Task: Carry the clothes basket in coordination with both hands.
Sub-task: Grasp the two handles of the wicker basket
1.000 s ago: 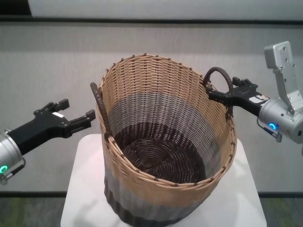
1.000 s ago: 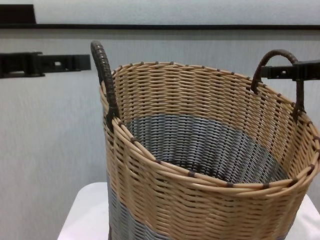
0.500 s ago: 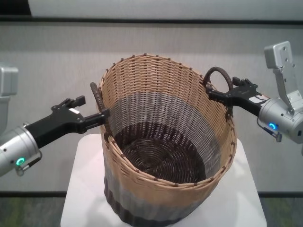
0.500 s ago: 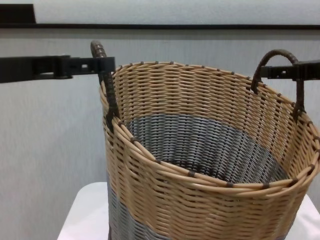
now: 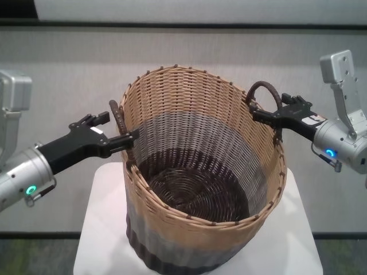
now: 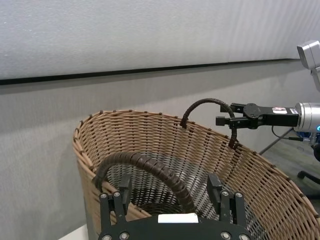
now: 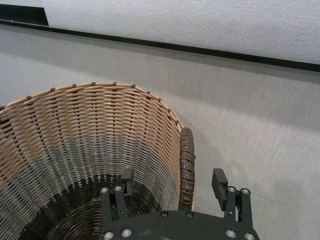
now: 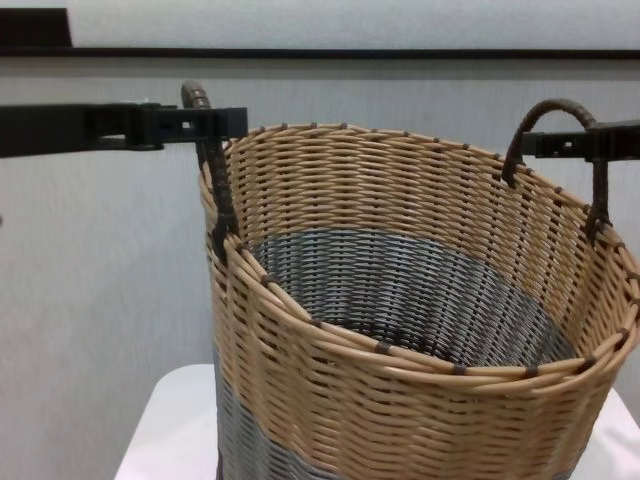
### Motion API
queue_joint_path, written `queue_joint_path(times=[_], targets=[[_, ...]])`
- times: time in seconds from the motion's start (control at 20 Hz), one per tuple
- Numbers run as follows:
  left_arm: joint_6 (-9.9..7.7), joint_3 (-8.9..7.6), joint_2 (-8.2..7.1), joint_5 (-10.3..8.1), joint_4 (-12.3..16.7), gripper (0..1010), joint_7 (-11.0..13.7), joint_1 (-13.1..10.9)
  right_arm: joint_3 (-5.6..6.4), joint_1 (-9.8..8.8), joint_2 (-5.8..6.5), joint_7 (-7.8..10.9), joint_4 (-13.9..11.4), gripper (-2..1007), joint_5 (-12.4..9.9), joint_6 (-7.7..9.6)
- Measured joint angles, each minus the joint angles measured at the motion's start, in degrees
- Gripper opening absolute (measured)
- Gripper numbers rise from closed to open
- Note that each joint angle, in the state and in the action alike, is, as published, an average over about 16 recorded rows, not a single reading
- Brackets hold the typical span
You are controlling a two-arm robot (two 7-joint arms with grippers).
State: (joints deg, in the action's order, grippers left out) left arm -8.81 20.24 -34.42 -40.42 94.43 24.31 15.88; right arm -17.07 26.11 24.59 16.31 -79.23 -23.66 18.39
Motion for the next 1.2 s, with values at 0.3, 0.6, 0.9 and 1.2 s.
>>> queue_joint_path(times=[0.3, 0.6, 0.9, 1.2], targets=[[-0.28, 2.18, 0.53, 3.89, -1.63, 999, -0.61, 2.79, 0.00, 0.00, 0.00, 0.00, 0.00, 1002, 0.00, 0.00], [-0.79, 3.81, 1.26, 8.00, -2.91, 999, -1.30, 5.01, 0.00, 0.00, 0.00, 0.00, 0.00, 1002, 0.00, 0.00], [-1.15, 3.98, 1.83, 10.43, -3.32, 999, -1.82, 5.56, 0.00, 0.00, 0.00, 0.00, 0.00, 1002, 0.00, 0.00], [-1.01, 3.45, 2.25, 11.05, -3.42, 999, -1.95, 5.35, 0.00, 0.00, 0.00, 0.00, 0.00, 1002, 0.00, 0.00]])
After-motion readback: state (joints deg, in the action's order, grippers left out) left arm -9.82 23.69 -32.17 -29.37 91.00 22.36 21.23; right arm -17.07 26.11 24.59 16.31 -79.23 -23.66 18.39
